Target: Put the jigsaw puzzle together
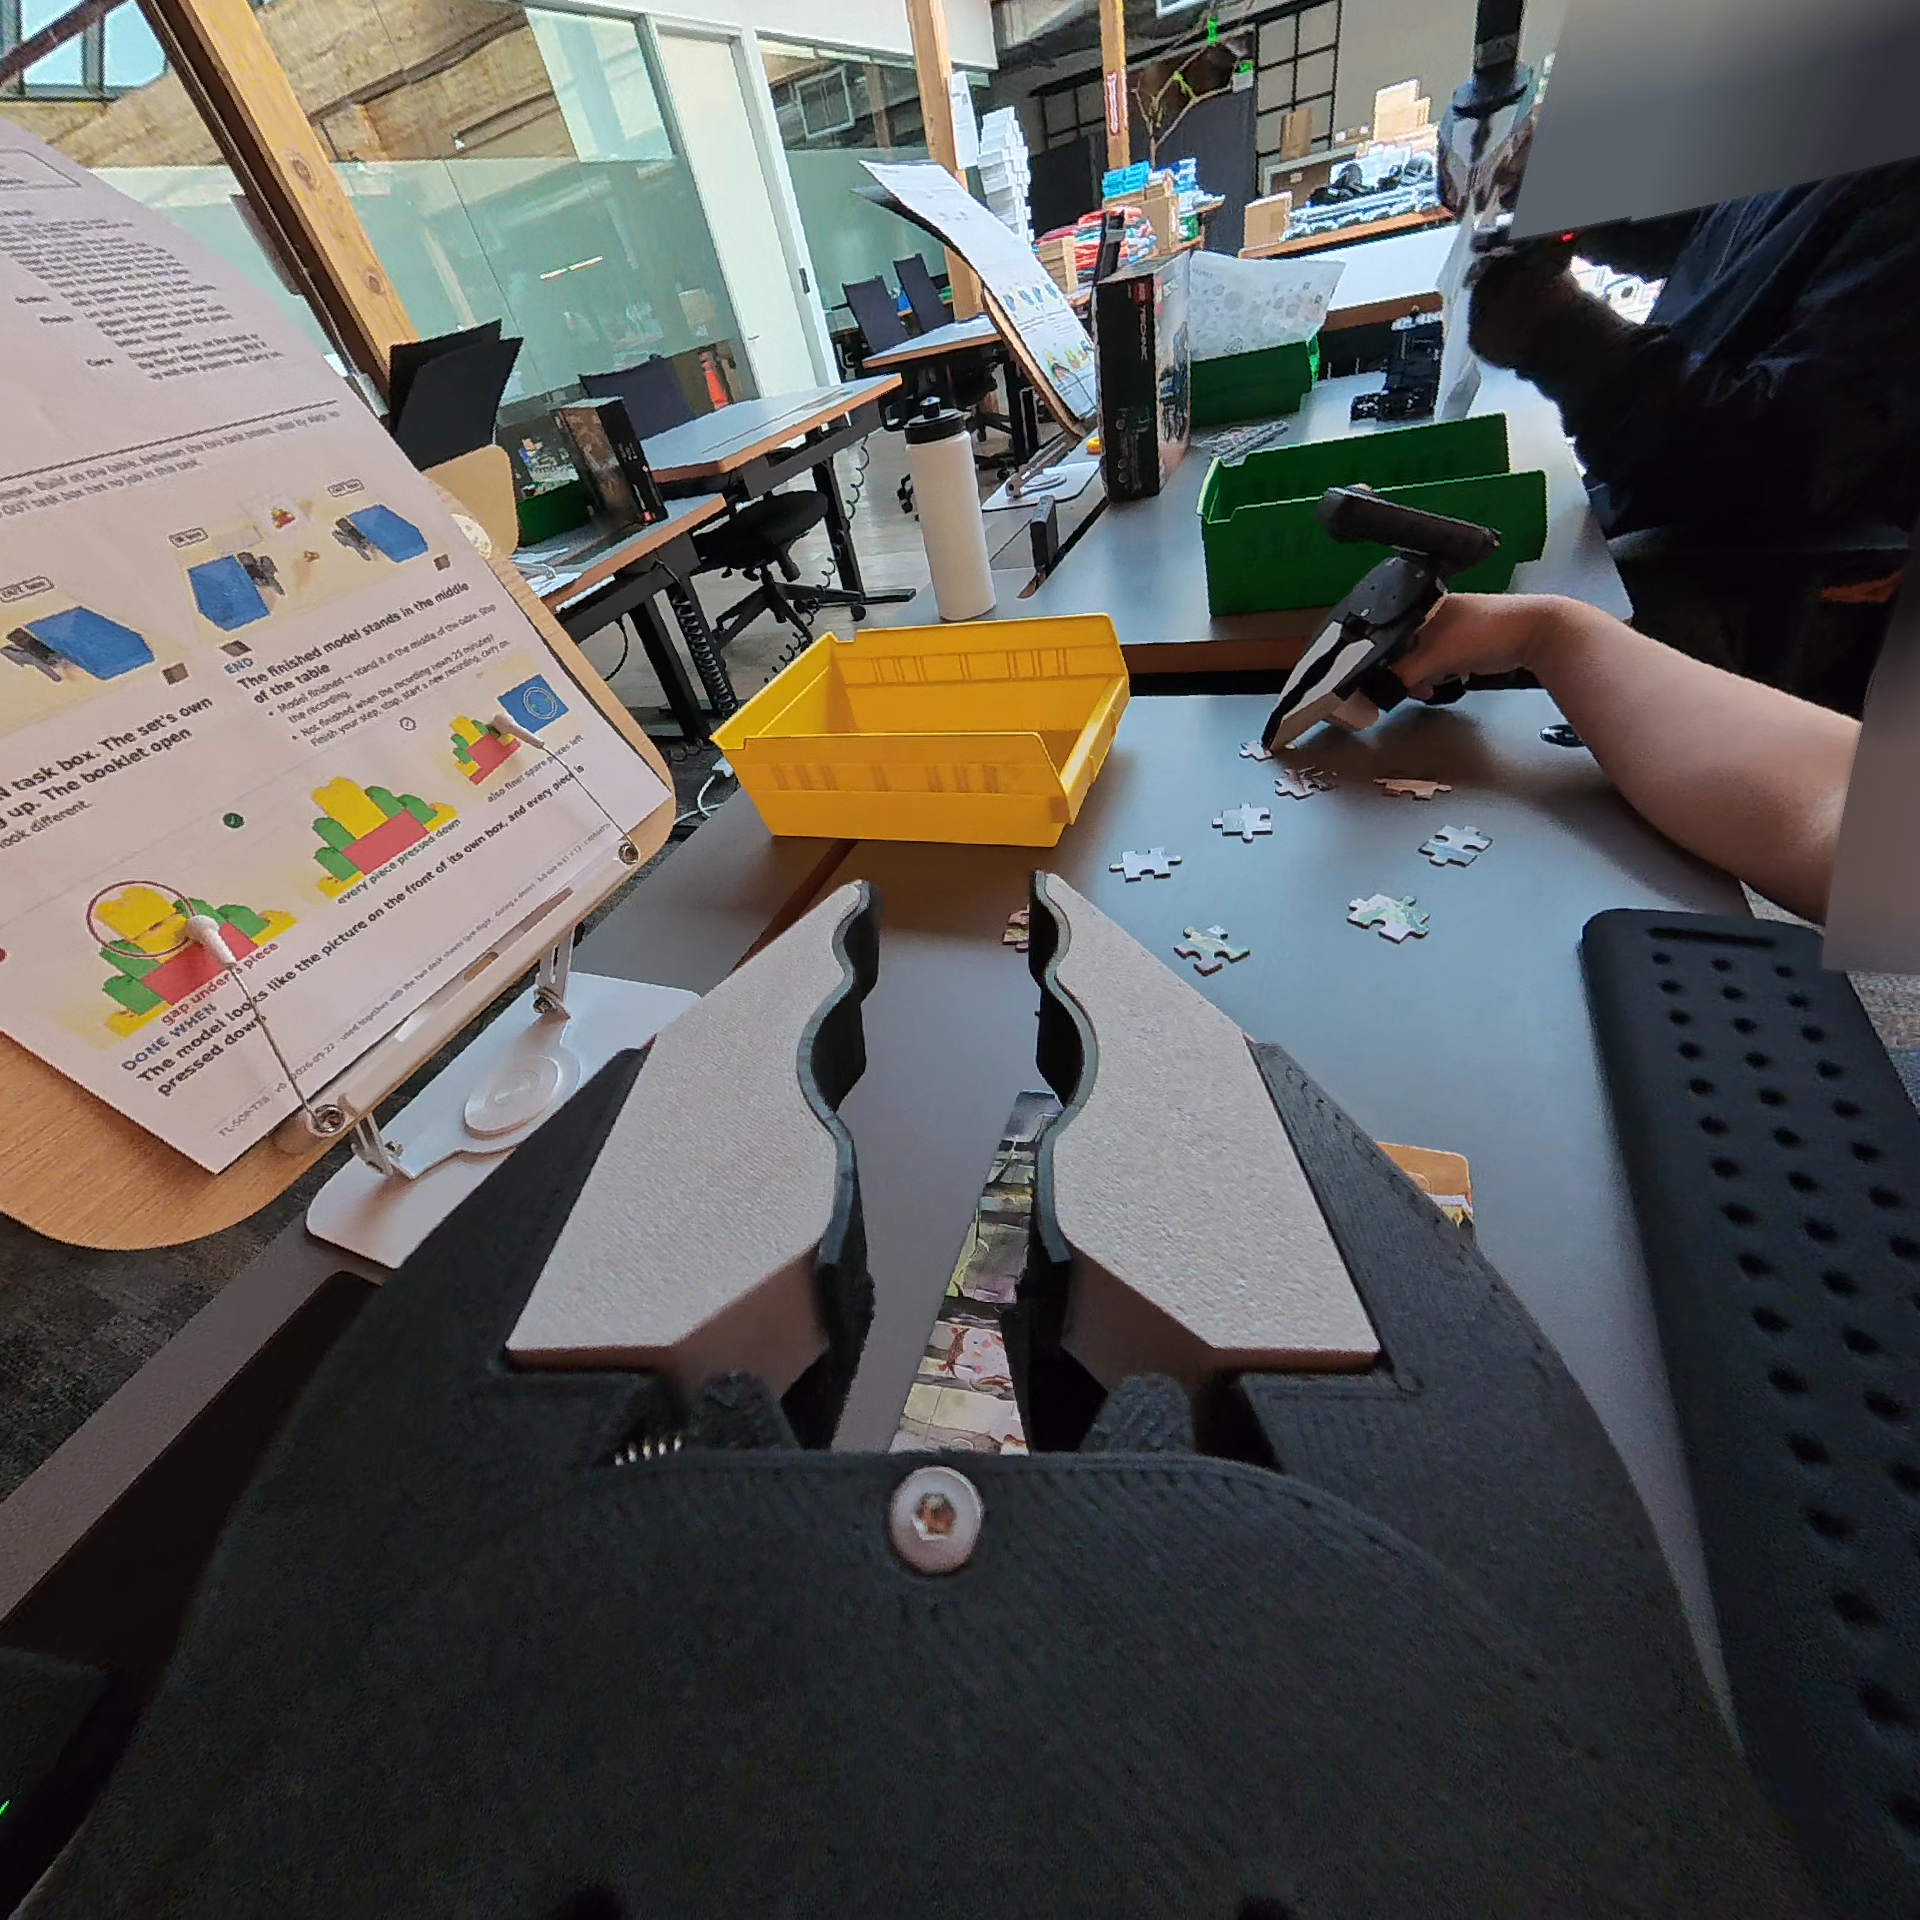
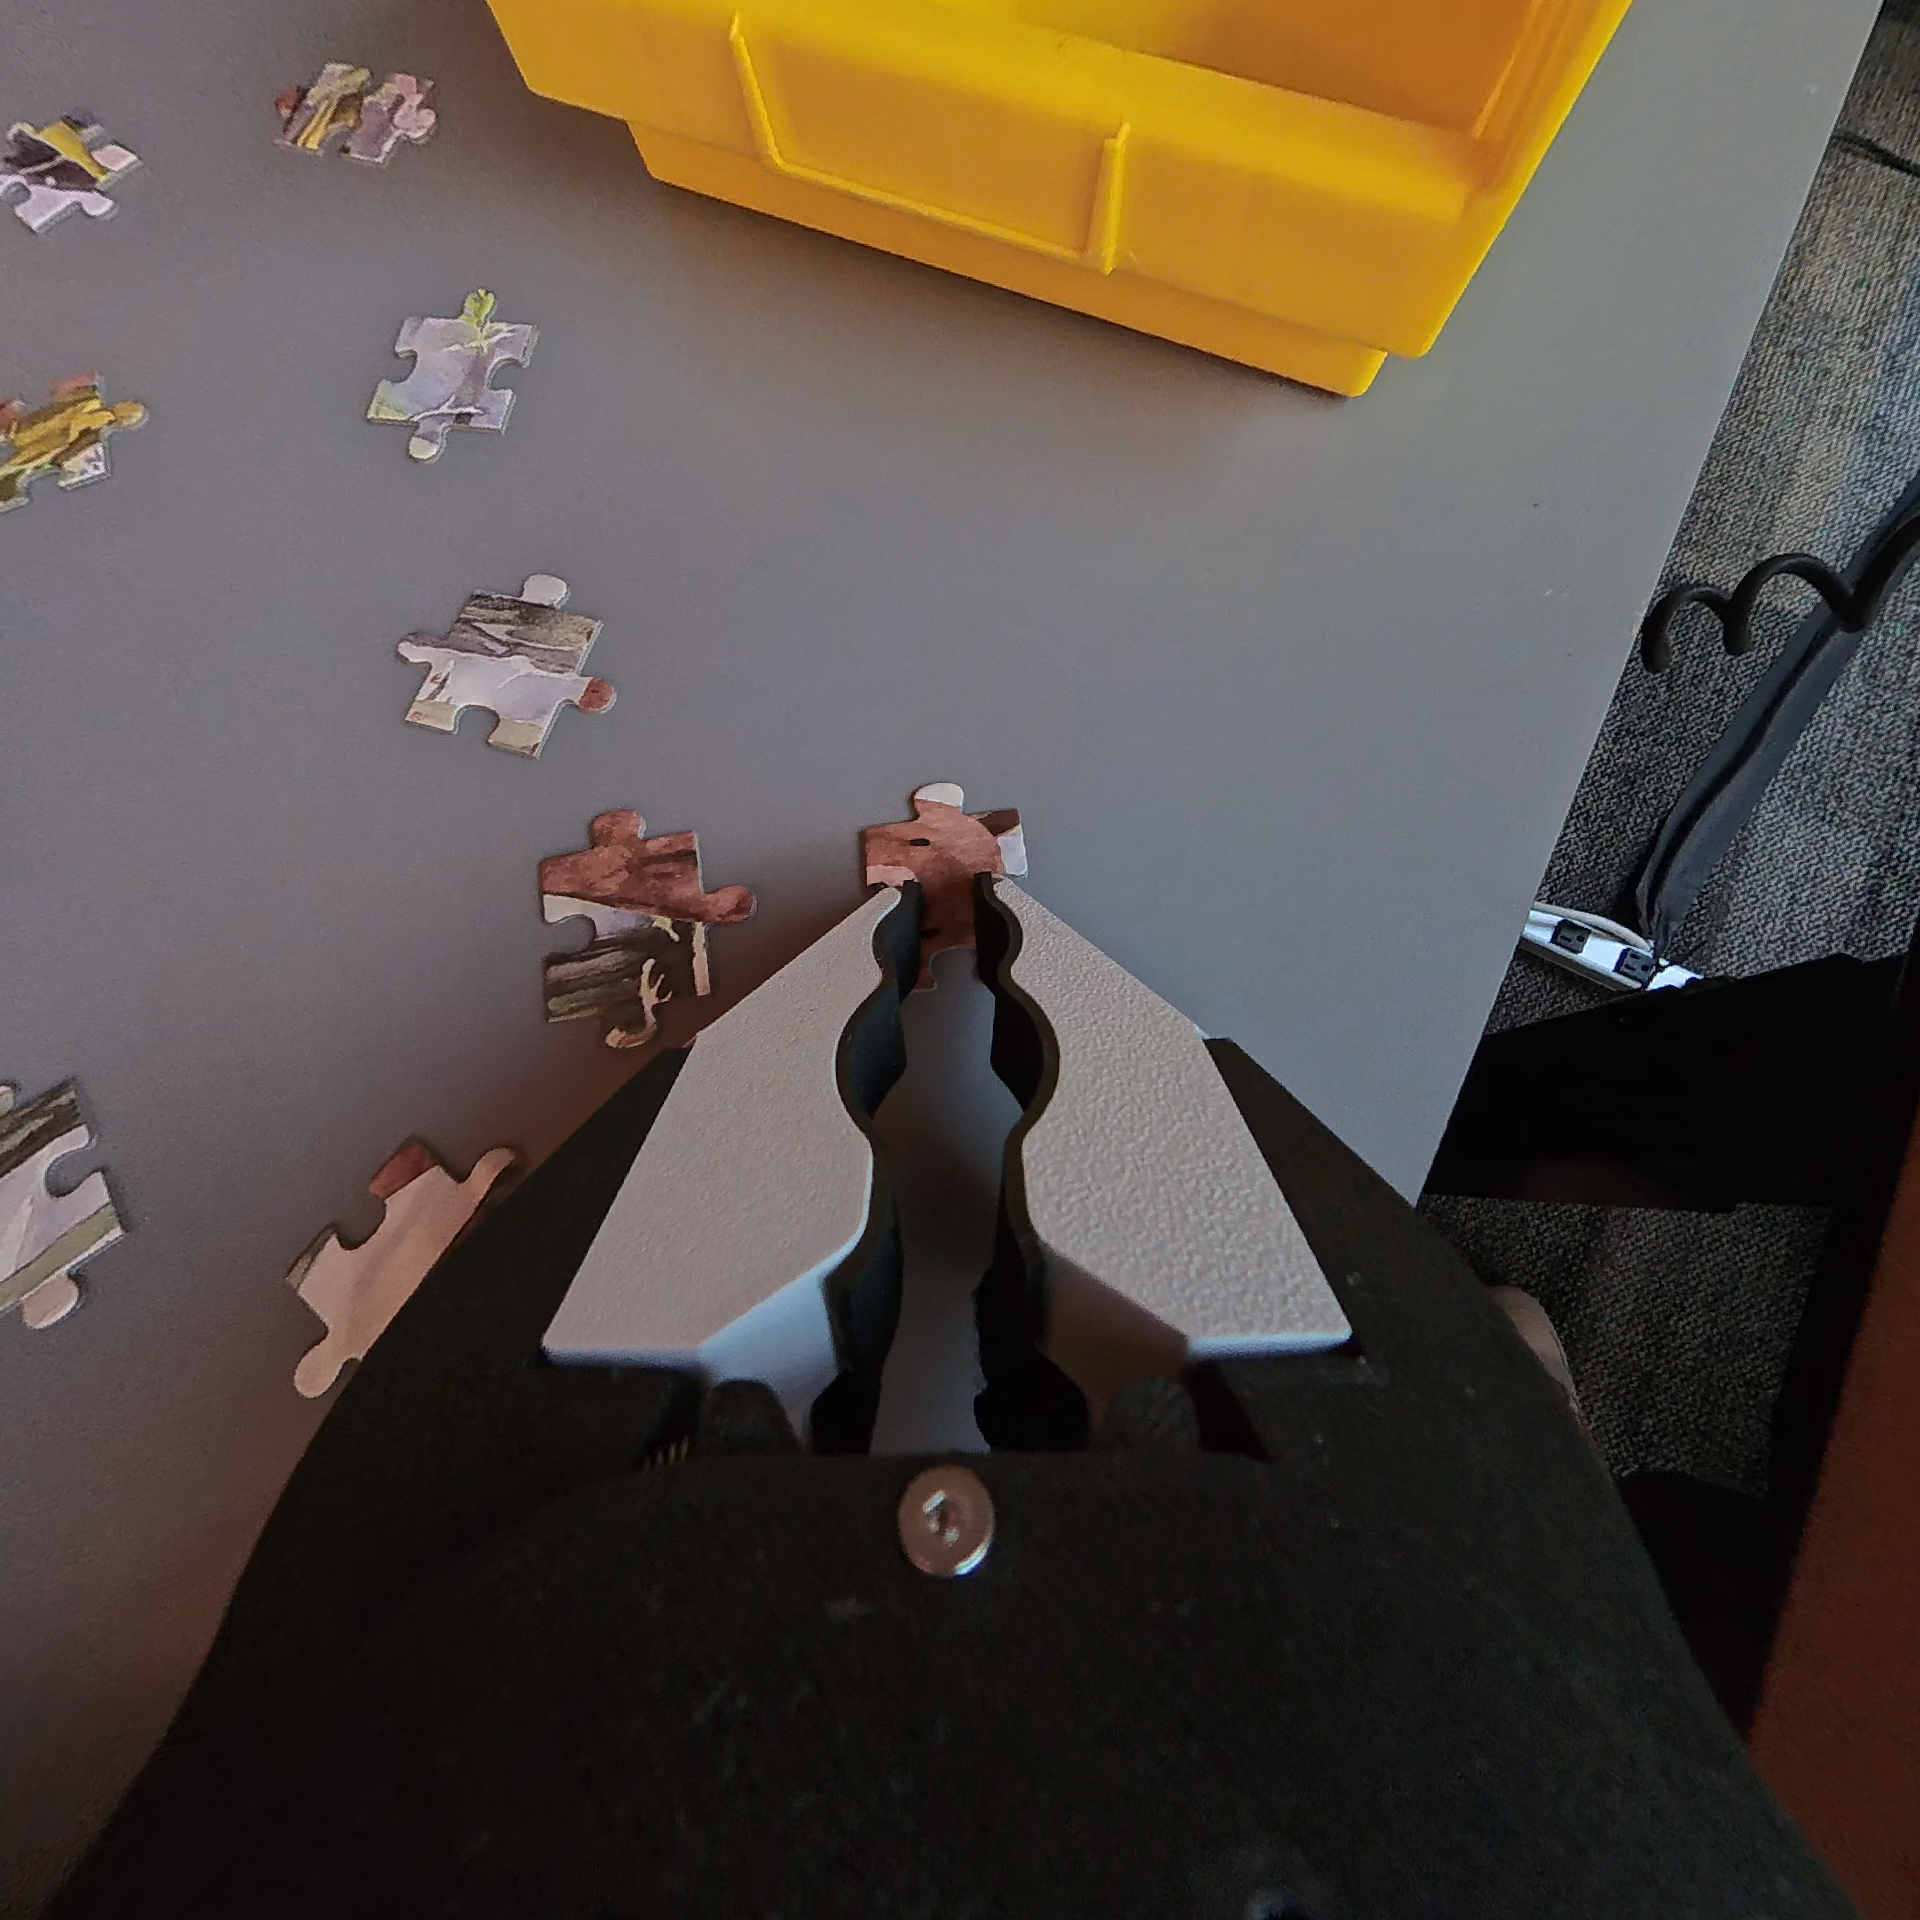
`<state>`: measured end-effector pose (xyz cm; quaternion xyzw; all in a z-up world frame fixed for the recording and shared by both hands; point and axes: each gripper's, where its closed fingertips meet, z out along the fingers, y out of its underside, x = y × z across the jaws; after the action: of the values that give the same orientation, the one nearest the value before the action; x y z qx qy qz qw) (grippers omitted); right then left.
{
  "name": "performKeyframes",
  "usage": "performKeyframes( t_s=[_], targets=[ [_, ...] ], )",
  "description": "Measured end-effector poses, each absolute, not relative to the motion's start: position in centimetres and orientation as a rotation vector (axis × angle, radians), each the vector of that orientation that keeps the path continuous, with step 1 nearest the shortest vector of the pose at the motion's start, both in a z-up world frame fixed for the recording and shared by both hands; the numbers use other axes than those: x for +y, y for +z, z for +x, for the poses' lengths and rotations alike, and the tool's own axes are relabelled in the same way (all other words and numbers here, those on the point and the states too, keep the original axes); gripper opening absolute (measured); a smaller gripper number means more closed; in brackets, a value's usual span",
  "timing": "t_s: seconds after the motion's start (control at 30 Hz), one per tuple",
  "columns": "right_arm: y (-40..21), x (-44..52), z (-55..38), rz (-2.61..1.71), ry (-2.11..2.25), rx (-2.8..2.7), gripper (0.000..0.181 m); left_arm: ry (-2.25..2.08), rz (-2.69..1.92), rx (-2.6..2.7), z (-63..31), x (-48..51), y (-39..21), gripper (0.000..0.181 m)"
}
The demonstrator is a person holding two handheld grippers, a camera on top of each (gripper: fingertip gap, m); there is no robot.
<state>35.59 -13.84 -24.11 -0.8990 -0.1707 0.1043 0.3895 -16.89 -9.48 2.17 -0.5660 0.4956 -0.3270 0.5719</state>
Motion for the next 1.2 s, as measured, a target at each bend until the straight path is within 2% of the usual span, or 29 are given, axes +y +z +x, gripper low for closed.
performKeyframes(
  t_s=[0.27,0.6,0.83,1.07,1.2],
  targets=[
    [-23.7,-13.9,35.4,-2.283,0.177,-0.504,0.009,-0.764,-1.328,1.175,-16.7,-9.7,2.0,0.026],
    [-19.6,-13.2,32.4,-2.179,0.030,-0.645,0.008,-0.776,-1.364,1.194,-16.0,-9.3,0.9,0.027],
    [-14.6,-9.7,19.3,-1.988,-0.056,-1.015,0.008,-0.783,-1.378,1.200,-15.8,-9.1,0.6,0.027],
    [-13.3,-8.1,1.0,-1.837,0.198,-1.338,0.008,-0.776,-1.351,1.184,-17.0,-9.6,1.7,0.027],
    [-14.7,-9.2,-7.9,-1.818,0.353,-1.499,0.008,-0.774,-1.332,1.157,-18.1,-9.8,2.7,0.027]
  ],
)
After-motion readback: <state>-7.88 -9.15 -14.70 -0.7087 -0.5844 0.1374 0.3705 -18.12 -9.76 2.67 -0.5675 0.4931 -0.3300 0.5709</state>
